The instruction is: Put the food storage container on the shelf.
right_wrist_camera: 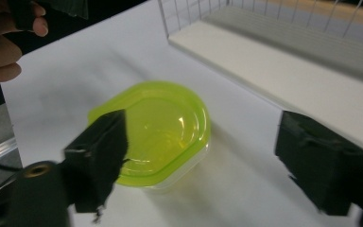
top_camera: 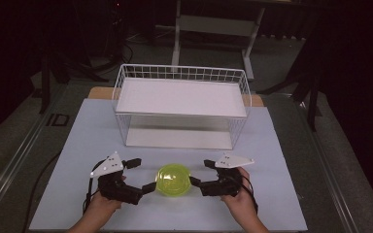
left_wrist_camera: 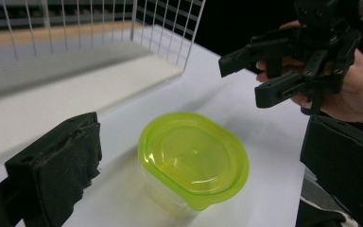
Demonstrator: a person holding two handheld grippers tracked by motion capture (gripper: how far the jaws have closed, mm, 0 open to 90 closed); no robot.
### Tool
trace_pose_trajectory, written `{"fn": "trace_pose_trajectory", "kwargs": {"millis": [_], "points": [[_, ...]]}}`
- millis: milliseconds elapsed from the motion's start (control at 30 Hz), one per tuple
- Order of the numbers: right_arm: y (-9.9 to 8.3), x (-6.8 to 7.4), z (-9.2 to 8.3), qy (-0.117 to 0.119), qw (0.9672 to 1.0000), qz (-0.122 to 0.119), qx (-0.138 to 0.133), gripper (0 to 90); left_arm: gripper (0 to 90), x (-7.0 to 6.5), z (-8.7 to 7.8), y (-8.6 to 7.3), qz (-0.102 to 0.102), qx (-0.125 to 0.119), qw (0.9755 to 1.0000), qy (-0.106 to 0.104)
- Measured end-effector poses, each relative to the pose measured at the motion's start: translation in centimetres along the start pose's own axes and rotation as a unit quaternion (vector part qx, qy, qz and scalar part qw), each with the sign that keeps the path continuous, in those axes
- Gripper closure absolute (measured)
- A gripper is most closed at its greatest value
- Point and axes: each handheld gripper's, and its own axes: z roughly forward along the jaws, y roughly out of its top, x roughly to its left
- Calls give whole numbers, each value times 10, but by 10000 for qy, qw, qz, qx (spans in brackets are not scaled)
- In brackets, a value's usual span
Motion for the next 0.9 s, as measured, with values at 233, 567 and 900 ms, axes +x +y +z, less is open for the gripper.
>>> {"fn": "trace_pose_trajectory", "kwargs": {"millis": [233, 567, 900], "points": [[-1, -4, 10, 66, 9999, -92, -93, 176, 63, 7, 23, -1, -72, 417, 9990, 128], [-7, -7, 29, 340, 9966, 628, 398, 153, 153, 17, 40, -9, -713, 760, 9944, 152], [-11, -7, 34, 352, 9950, 783, 515, 376, 396, 21, 40, -24, -1249, 933, 9874, 277]]}}
